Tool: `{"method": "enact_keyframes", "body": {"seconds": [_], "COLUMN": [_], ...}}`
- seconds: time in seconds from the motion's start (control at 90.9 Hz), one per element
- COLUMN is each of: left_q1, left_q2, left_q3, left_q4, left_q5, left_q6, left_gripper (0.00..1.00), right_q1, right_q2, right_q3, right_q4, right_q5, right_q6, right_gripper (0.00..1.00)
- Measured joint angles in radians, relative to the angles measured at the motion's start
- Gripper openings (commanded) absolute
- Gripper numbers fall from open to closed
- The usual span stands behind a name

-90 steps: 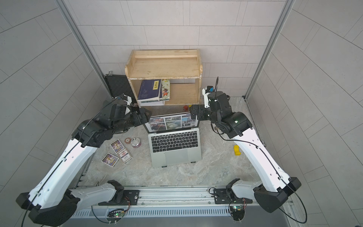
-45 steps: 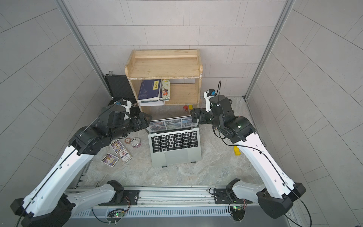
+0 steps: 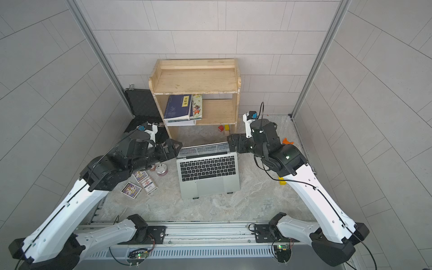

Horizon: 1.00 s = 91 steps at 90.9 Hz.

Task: Close the laptop lid and set it aside
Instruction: Close the lid of the laptop.

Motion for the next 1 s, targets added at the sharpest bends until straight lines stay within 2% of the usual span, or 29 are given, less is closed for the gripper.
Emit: {"method": "enact_keyframes", "body": {"seconds": [1.002], "left_q1": [-0.085], "left_q2": [-0.116], "left_q3": [-0.129], "left_q4": [-0.045], "left_q5": [-0.012], "left_q6": [-0.074], "left_gripper": [1.00], "right_q1": [0.051], "right_q2": [-0.102], "right_q3": [-0.122], "right_q4": [-0.032], "right_q5": [0.035], "right_q6": [0.029], "right_gripper": [0.98]}}
